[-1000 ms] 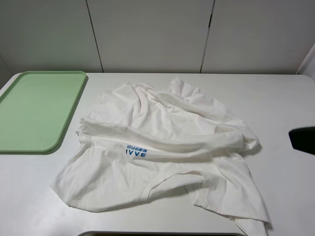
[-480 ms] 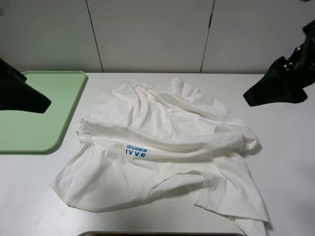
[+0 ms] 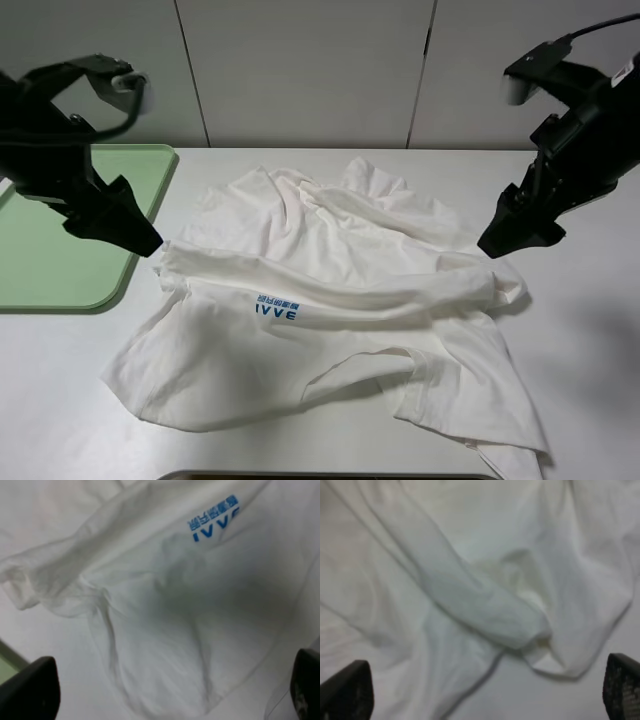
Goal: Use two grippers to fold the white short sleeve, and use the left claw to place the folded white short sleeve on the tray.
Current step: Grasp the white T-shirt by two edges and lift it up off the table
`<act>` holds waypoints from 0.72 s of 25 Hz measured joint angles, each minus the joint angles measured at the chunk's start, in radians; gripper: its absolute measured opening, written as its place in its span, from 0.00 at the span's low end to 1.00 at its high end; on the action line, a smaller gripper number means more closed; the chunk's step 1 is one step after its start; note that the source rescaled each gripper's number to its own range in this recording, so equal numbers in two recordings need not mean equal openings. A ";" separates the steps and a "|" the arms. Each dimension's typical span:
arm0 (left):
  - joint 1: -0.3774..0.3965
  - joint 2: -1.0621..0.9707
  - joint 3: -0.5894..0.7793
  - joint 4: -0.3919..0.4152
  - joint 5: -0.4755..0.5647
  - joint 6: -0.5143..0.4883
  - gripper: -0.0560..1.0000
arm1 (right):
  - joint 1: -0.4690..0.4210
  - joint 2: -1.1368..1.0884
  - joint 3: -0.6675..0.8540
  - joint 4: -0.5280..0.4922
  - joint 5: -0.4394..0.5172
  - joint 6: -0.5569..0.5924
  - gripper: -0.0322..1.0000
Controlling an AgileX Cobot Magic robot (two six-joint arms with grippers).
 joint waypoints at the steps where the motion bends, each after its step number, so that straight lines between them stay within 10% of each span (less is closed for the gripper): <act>1: -0.006 0.025 0.000 0.004 -0.013 0.003 0.92 | 0.000 0.038 0.000 -0.036 -0.010 -0.005 1.00; 18: -0.180 0.125 -0.001 0.334 -0.313 0.083 0.89 | 0.127 0.354 0.000 -0.219 -0.159 -0.095 1.00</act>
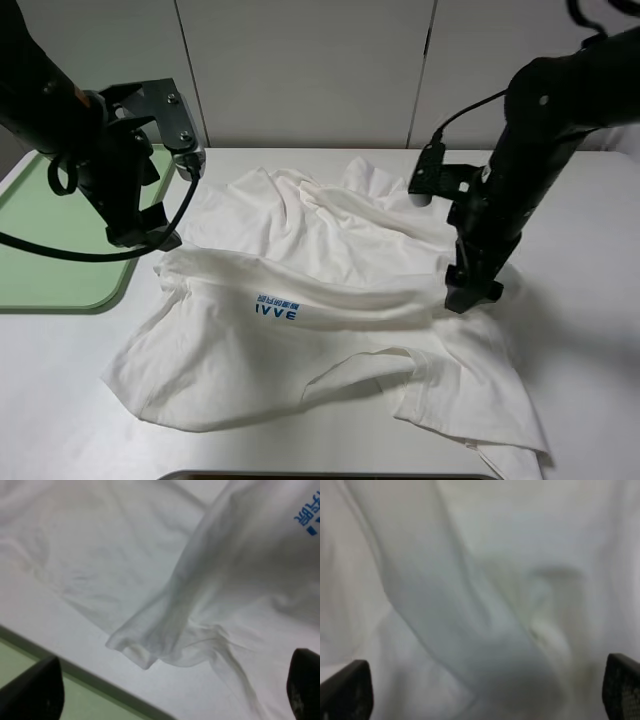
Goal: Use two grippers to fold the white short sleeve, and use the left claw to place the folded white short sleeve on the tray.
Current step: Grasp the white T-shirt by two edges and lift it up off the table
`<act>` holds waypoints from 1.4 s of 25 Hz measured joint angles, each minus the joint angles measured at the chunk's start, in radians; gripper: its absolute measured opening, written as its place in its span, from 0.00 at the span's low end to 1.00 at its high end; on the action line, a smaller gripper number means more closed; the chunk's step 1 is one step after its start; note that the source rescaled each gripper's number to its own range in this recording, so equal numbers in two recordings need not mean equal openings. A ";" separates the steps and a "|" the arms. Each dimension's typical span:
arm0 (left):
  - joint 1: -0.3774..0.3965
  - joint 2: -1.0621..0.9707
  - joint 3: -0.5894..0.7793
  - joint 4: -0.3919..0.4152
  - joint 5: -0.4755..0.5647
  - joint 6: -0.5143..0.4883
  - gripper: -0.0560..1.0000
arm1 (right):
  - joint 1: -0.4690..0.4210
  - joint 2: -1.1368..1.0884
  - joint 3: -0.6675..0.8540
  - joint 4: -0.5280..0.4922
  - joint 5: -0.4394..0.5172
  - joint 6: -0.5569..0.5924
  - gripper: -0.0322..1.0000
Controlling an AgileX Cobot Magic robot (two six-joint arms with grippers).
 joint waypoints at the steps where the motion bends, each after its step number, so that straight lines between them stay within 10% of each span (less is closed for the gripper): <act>1: 0.000 0.000 0.000 0.000 -0.004 0.004 0.89 | 0.029 0.015 0.000 -0.015 -0.019 -0.009 1.00; 20: 0.000 0.063 0.000 0.000 -0.008 0.066 0.89 | 0.126 0.132 0.001 -0.361 -0.055 0.042 0.95; 29: 0.000 0.148 -0.001 0.000 -0.046 0.066 0.89 | 0.126 0.134 0.001 -0.360 -0.054 0.043 0.14; 35: 0.000 0.148 -0.001 0.000 -0.064 0.066 0.89 | 0.126 0.134 0.001 -0.358 -0.049 0.043 0.07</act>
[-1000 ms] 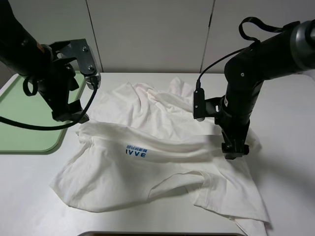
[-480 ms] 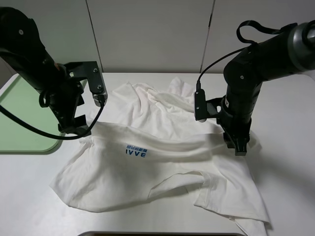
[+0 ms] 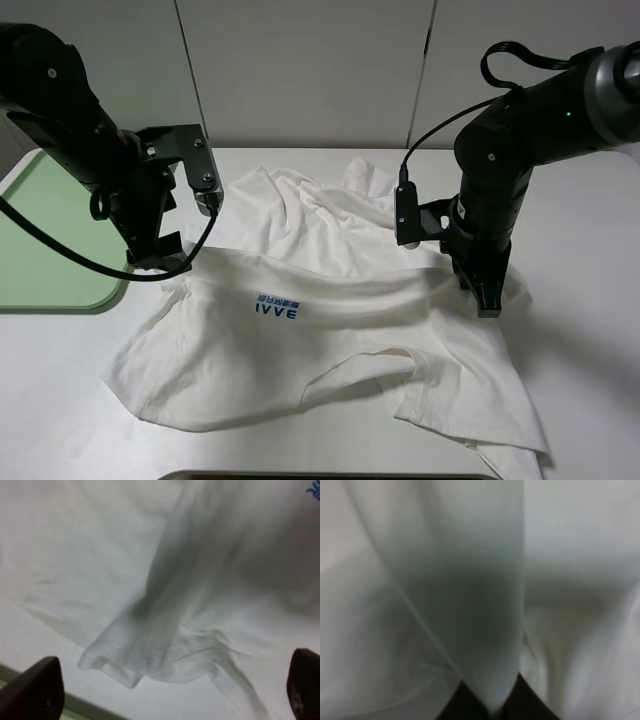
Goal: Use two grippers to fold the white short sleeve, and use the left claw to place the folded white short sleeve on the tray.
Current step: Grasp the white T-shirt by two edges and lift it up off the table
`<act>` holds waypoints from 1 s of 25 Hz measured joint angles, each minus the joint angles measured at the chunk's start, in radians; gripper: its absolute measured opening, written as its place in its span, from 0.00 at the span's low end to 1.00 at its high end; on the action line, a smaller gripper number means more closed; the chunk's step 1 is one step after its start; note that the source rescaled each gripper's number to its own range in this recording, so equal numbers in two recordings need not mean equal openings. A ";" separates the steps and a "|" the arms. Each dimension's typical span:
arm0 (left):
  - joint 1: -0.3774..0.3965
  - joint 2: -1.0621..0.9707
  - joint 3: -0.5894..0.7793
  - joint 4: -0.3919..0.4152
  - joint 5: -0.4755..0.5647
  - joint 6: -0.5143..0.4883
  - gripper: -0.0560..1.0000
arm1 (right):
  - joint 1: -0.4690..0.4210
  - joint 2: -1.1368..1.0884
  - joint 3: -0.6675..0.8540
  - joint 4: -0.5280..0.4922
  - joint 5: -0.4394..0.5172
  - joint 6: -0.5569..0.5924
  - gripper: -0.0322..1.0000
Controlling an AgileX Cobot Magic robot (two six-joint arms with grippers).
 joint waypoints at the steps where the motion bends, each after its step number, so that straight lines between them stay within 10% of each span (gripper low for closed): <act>1: 0.000 0.000 0.000 0.000 -0.001 0.000 0.89 | 0.000 0.000 0.000 0.000 0.000 0.000 0.07; 25: 0.000 0.229 -0.186 0.000 0.029 -0.094 0.89 | 0.000 0.001 0.000 0.015 0.029 0.005 0.03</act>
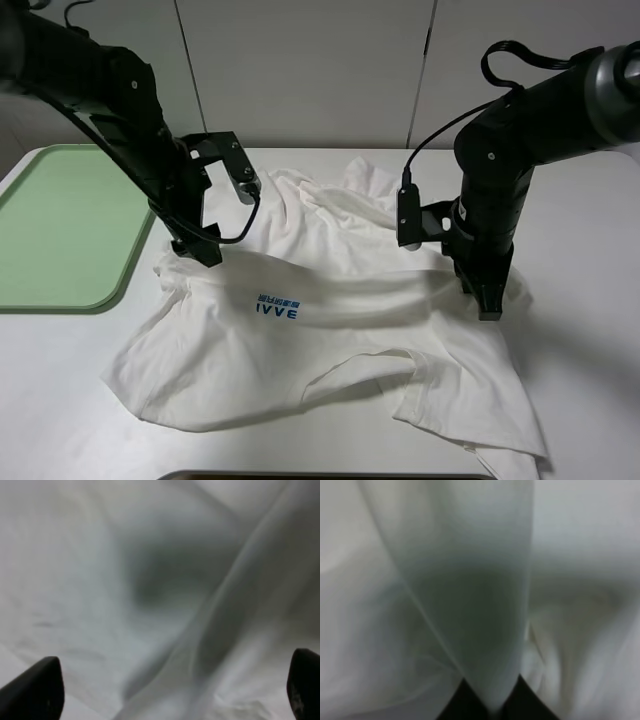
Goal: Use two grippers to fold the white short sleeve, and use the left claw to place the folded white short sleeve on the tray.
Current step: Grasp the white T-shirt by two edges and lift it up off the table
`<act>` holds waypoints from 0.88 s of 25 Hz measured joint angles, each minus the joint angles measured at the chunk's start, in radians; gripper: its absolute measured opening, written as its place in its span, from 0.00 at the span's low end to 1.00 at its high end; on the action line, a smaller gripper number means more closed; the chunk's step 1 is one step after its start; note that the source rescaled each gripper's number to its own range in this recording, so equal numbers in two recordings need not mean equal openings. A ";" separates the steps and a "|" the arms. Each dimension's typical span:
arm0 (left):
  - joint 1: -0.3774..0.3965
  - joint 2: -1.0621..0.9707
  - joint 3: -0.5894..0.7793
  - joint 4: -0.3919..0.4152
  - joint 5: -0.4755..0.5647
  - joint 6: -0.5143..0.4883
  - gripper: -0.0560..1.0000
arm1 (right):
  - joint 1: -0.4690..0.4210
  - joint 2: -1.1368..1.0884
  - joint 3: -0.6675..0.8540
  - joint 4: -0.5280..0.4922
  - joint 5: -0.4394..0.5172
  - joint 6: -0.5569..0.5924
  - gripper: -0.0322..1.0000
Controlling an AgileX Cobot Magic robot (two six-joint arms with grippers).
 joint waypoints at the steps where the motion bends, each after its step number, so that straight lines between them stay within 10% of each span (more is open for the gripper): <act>1: 0.000 0.021 -0.025 0.000 0.014 -0.001 0.89 | 0.000 0.000 0.000 0.005 0.001 0.005 0.03; 16: 0.000 0.199 -0.198 0.001 0.221 -0.003 0.82 | 0.000 0.000 0.000 0.037 0.010 0.013 0.03; 19: 0.000 0.202 -0.198 0.002 0.243 -0.003 0.70 | 0.000 0.000 0.000 0.037 0.010 0.013 0.03; 22: 0.000 0.202 -0.202 0.007 0.292 -0.002 0.24 | 0.000 0.000 0.000 0.038 0.011 0.015 0.03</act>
